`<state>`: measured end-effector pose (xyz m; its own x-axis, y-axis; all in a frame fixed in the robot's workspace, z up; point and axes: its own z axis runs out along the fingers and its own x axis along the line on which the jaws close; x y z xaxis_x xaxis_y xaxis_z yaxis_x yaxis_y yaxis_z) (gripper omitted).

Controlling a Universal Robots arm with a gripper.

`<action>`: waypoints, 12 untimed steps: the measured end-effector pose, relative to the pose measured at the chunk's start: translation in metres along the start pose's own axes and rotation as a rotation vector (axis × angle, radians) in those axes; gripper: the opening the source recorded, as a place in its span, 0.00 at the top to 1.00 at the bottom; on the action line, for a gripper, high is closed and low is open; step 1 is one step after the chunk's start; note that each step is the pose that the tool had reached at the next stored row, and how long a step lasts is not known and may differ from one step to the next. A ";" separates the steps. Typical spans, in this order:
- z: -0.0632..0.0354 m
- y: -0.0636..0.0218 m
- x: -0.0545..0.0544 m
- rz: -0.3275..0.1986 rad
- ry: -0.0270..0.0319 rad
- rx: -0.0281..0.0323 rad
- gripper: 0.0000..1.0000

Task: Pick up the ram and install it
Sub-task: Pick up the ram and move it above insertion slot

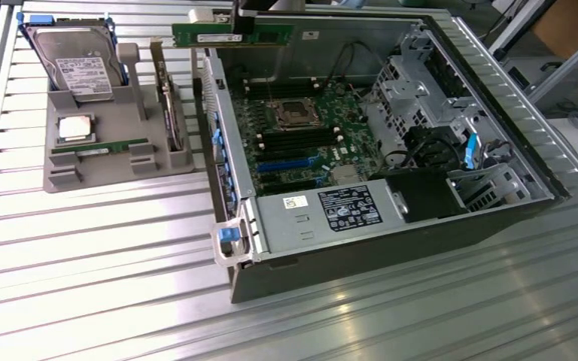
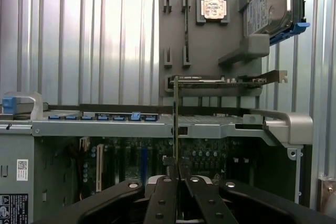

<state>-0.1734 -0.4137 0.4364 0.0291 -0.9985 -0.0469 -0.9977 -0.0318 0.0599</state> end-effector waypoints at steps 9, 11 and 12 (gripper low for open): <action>-0.0003 -0.0106 0.000 0.000 0.0000 0.0000 0.88; -0.0003 -0.0147 0.000 0.000 0.0000 0.0000 0.88; -0.0003 -0.0161 0.000 0.000 -0.0001 0.0000 0.88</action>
<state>-0.1573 -0.4137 0.4358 0.0290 -0.9985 -0.0470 -0.9977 -0.0318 0.0599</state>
